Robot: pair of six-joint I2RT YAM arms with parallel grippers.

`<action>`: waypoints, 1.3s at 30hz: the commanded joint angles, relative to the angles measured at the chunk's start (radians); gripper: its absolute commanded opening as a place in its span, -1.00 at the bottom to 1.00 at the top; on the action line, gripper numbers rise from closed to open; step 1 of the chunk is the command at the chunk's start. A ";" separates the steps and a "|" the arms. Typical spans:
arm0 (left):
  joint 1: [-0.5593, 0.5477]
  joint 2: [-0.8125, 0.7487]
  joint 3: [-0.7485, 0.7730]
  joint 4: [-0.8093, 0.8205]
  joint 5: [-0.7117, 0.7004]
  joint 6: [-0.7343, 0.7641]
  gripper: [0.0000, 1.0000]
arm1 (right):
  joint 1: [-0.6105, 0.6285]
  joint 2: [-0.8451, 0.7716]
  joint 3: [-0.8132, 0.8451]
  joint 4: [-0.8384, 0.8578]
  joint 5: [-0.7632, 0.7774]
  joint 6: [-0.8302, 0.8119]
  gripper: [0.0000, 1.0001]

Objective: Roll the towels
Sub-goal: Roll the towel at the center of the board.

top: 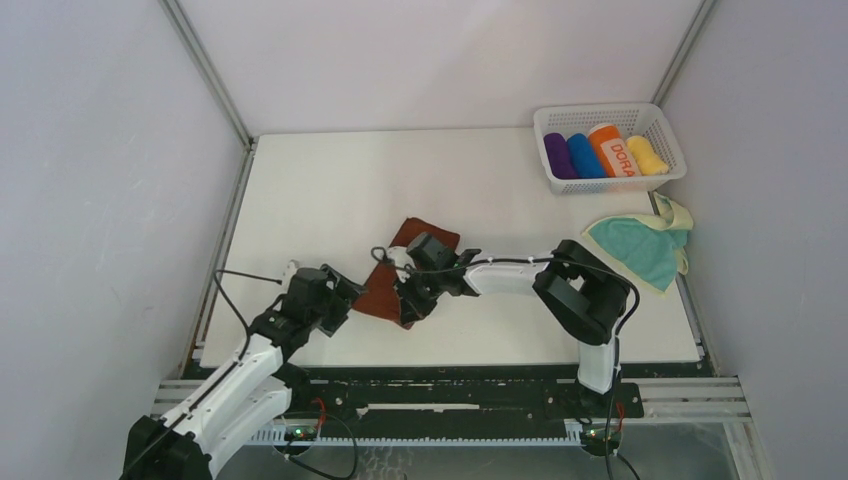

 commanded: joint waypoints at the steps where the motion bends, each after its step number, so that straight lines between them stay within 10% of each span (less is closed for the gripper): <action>1: -0.005 -0.040 -0.011 -0.043 -0.036 -0.047 0.68 | -0.058 -0.033 -0.064 0.227 -0.162 0.239 -1.00; 28: -0.062 0.325 0.129 0.062 -0.139 -0.052 -0.15 | -0.088 0.048 -0.191 0.454 -0.238 0.427 -1.00; 32: -0.070 0.342 0.142 0.056 -0.143 -0.047 -0.56 | -0.072 0.024 -0.191 0.431 -0.191 0.390 -0.99; 39: -0.077 0.350 0.215 -0.044 -0.152 -0.017 -0.90 | 0.022 -0.088 -0.191 0.344 0.059 0.202 -0.56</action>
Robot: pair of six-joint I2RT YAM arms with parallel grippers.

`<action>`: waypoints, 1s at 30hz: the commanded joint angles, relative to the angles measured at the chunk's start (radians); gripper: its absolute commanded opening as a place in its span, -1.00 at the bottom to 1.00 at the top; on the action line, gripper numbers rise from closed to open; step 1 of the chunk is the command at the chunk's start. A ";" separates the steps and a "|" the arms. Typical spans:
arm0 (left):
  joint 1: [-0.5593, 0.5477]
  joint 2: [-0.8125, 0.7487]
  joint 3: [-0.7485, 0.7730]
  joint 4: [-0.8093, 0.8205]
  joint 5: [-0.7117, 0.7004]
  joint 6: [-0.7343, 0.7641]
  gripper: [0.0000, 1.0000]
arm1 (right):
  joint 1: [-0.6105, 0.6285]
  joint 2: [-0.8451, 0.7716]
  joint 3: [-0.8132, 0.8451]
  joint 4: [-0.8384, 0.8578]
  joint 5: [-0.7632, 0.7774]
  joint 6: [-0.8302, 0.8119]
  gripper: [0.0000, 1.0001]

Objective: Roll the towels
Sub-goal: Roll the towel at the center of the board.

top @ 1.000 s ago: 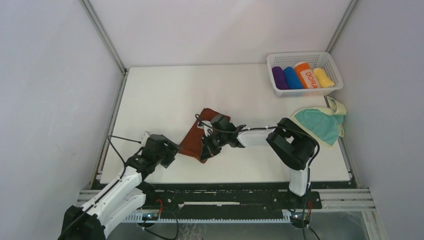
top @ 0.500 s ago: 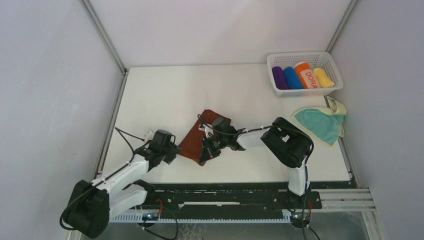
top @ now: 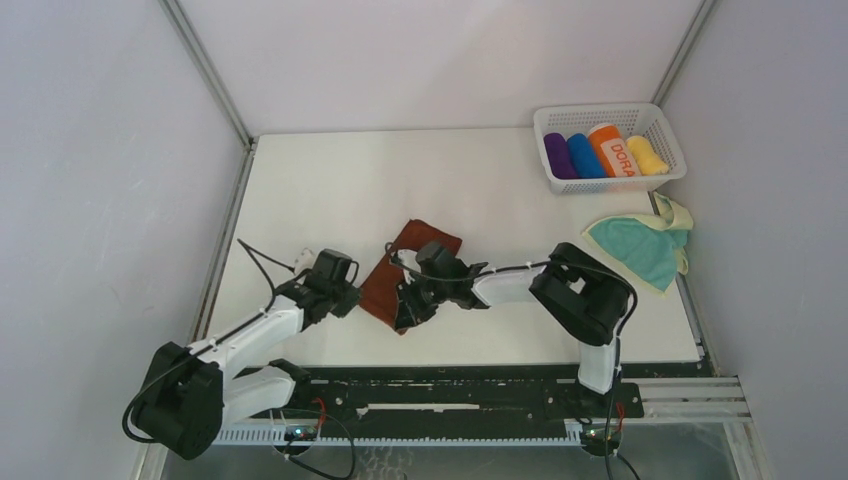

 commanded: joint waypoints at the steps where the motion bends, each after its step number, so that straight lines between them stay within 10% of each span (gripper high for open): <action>1: -0.009 0.011 0.080 -0.046 -0.017 0.029 -0.92 | 0.069 -0.120 -0.004 -0.034 0.202 -0.160 -0.50; 17: -0.011 0.055 0.108 -0.092 0.016 -0.015 -0.96 | 0.200 -0.092 0.082 -0.114 0.426 -0.294 -0.12; 26: -0.011 0.061 0.119 -0.122 0.008 -0.057 -0.99 | 0.218 -0.046 0.122 -0.163 0.456 -0.287 -0.29; 30: -0.011 0.058 0.126 -0.127 -0.004 -0.061 -0.96 | 0.182 -0.059 0.122 -0.161 0.381 -0.246 -0.69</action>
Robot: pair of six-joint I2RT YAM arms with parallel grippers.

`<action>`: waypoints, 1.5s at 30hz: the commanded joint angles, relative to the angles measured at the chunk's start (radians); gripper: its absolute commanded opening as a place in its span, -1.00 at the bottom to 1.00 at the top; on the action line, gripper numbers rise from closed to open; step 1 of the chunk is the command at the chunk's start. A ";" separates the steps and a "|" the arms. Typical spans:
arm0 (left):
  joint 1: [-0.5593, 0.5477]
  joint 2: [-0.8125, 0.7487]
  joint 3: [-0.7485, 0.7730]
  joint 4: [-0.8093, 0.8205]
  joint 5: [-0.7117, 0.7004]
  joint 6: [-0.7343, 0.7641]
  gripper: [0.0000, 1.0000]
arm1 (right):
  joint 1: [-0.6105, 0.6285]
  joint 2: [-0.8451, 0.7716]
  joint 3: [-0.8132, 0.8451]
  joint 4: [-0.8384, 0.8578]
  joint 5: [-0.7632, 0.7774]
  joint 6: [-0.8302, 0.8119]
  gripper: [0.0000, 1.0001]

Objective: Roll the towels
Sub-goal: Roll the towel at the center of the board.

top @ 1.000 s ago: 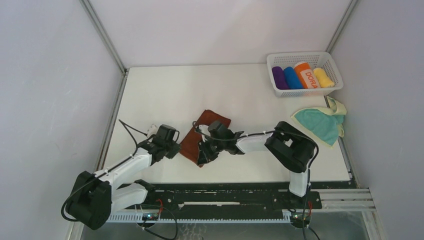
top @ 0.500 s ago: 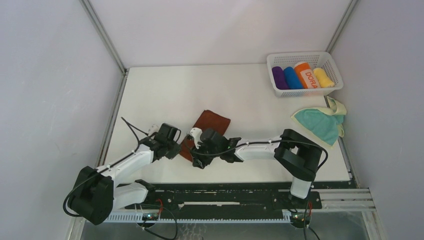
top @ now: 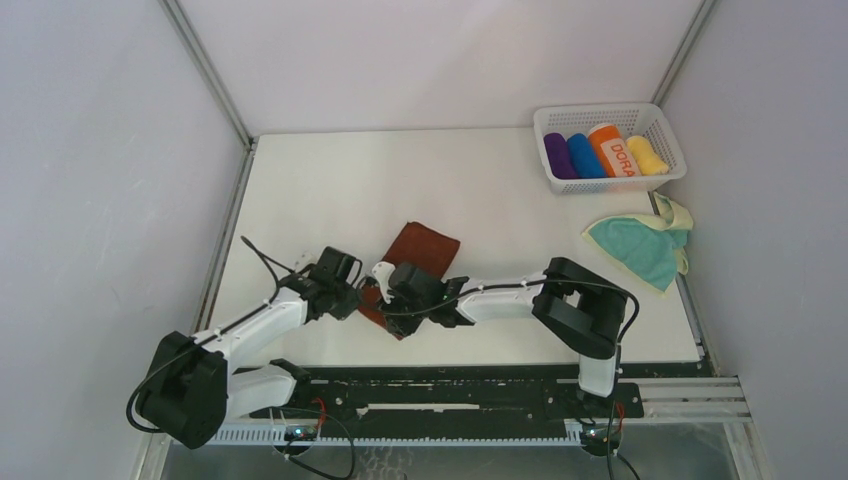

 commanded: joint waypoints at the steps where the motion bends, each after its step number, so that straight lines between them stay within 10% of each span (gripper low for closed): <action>1: -0.006 -0.001 0.063 -0.014 -0.016 -0.020 -0.92 | -0.039 -0.016 0.030 -0.001 -0.076 0.048 -0.81; 14: 0.002 -0.261 -0.028 -0.007 -0.109 0.034 0.75 | -0.276 0.068 -0.017 0.251 -0.594 0.419 -1.00; 28: 0.007 -0.589 -0.214 0.014 -0.005 0.089 0.69 | -0.357 0.207 -0.079 0.428 -0.709 0.637 -1.00; 45: 0.019 -0.430 -0.285 0.263 0.040 0.057 0.20 | -0.359 0.211 -0.072 0.394 -0.688 0.602 -1.00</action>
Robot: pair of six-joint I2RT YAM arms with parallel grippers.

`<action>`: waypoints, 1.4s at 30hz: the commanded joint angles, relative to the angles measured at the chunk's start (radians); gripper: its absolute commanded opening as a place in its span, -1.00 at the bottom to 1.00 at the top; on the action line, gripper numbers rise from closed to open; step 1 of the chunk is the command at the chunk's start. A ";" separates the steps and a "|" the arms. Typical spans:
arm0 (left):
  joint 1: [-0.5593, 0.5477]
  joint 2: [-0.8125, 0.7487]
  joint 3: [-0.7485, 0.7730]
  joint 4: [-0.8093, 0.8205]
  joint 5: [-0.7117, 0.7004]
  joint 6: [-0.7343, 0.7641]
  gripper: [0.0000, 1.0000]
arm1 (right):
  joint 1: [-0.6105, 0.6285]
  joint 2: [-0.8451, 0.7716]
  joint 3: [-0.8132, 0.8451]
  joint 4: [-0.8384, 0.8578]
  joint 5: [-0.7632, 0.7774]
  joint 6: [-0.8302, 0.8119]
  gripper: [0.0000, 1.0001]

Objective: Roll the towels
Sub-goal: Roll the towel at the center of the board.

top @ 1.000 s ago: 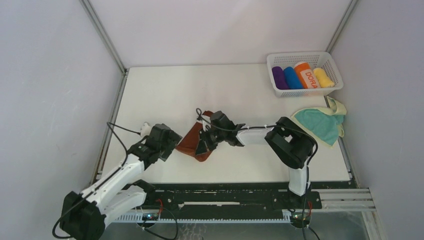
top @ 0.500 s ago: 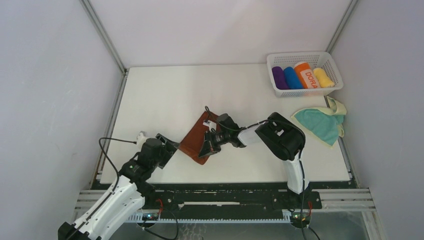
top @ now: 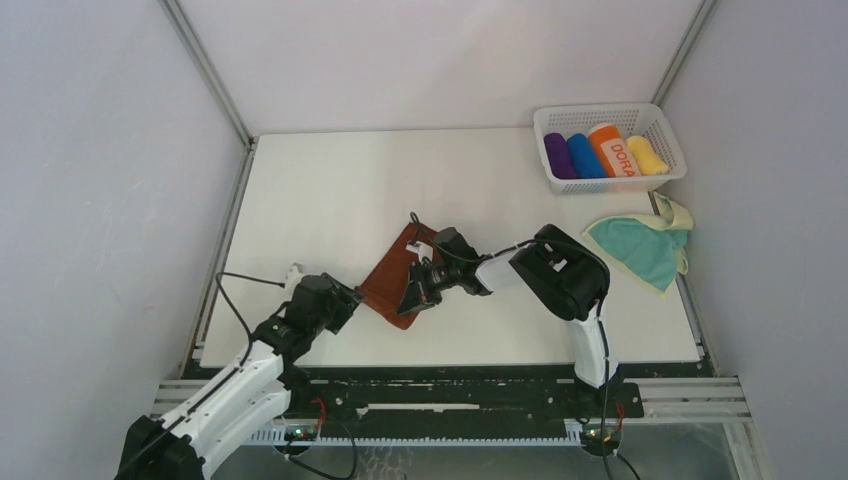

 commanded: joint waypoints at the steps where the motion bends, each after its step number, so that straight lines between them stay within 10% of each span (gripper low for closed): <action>1: 0.012 0.055 -0.010 0.106 -0.010 -0.012 0.19 | -0.002 0.005 0.007 -0.003 0.001 -0.024 -1.00; 12: 0.023 0.212 0.017 0.147 -0.033 -0.023 0.14 | 0.011 0.002 0.044 -0.081 0.008 -0.083 -0.94; 25: 0.028 0.298 0.017 0.056 -0.068 -0.071 0.12 | 0.045 -0.160 0.094 -0.349 0.127 -0.309 -0.26; 42: 0.029 0.396 0.049 0.047 -0.041 -0.069 0.13 | 0.151 -0.229 0.131 -0.468 0.383 -0.430 -0.20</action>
